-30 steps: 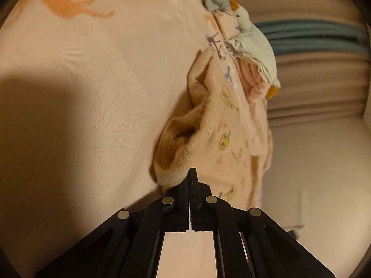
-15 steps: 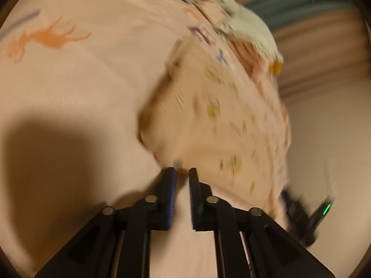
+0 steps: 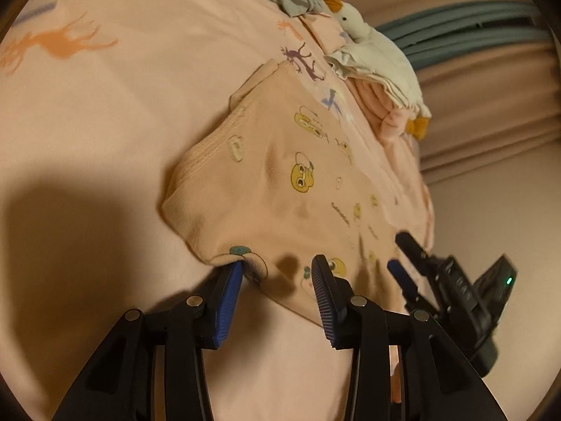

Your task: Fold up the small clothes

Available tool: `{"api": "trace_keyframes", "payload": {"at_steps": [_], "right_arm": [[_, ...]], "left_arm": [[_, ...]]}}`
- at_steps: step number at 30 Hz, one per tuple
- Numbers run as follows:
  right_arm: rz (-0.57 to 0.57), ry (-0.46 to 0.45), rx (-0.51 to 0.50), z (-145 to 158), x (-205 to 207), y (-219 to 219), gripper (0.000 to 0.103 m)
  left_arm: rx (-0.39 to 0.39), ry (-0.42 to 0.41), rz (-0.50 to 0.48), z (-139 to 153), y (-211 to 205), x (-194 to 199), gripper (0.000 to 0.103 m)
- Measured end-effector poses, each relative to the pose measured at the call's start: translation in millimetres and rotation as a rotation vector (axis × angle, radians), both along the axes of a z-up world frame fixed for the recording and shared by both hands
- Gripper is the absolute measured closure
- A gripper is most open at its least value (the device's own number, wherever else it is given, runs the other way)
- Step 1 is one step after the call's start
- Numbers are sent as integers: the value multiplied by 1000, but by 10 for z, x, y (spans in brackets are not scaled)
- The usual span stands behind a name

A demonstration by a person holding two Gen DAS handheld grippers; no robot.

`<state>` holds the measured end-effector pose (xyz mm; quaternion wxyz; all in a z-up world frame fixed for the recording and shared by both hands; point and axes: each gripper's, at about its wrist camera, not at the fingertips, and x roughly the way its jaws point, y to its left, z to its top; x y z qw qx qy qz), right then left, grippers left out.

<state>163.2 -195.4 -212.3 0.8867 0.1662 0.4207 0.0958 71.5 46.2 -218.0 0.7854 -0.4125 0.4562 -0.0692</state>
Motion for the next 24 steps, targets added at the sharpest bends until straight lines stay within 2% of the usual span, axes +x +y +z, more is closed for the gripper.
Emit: {"api": "trace_keyframes", "payload": {"at_steps": [3,4,6,9,11,14,18,22,24], "right_arm": [[47,-13,70,-157,17,13,46],[49,-12,83,-191,13,10,53],[49,-3,133,-274,33,-32,79],[94,7,219,-314,44,-52,91],[110,-1,222,-301,25,-24,91],[129,10,141,-317,13,54,91],[115,40,157,-406,25,-6,92],[111,59,187,-435,29,-61,92],[105,85,205,-432,18,-76,92]], "left_arm": [[65,-19,-7,38,-73,60,63],[72,-22,-7,33,-81,82,63],[64,-26,3,9,-54,104,63],[25,-20,23,-23,21,97,63],[36,-11,21,8,59,28,63],[76,22,28,50,104,12,63],[-13,53,98,-20,340,-29,63],[33,17,160,17,477,-74,63],[-12,10,133,-45,474,-45,61]]}}
